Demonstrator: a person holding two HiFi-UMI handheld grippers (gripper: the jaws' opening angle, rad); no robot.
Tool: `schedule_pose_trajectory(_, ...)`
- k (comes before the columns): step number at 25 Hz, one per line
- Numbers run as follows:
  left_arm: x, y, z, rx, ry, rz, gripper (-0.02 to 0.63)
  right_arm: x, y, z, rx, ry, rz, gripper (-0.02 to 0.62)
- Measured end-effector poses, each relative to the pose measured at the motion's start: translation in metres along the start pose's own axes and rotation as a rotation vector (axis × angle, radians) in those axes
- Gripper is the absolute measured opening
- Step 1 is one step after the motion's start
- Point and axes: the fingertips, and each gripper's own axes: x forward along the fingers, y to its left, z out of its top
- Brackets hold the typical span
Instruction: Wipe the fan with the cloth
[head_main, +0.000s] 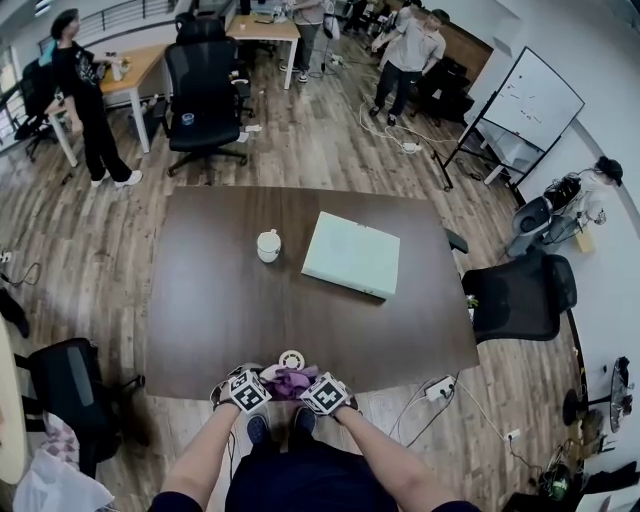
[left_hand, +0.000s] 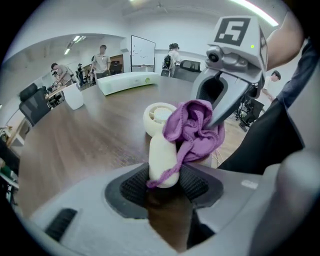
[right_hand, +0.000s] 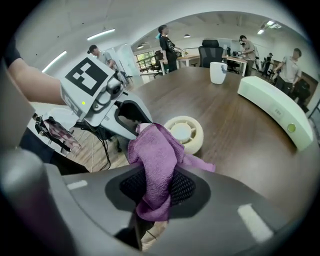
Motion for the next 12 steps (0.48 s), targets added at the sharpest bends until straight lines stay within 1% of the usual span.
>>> schedule_pose_trajectory(5, 0.0, 0.001, -0.001, 0.006, 0.007, -0.005, 0.183, -0.008, -0.031, -0.02, 0.103, 0.005, -0.056, 0.109)
schedule_pose_trajectory(12, 0.002, -0.001, 0.003, 0.009, 0.01, -0.007, 0.183, -0.019, -0.068, -0.019, 0.185, -0.01, -0.113, 0.11)
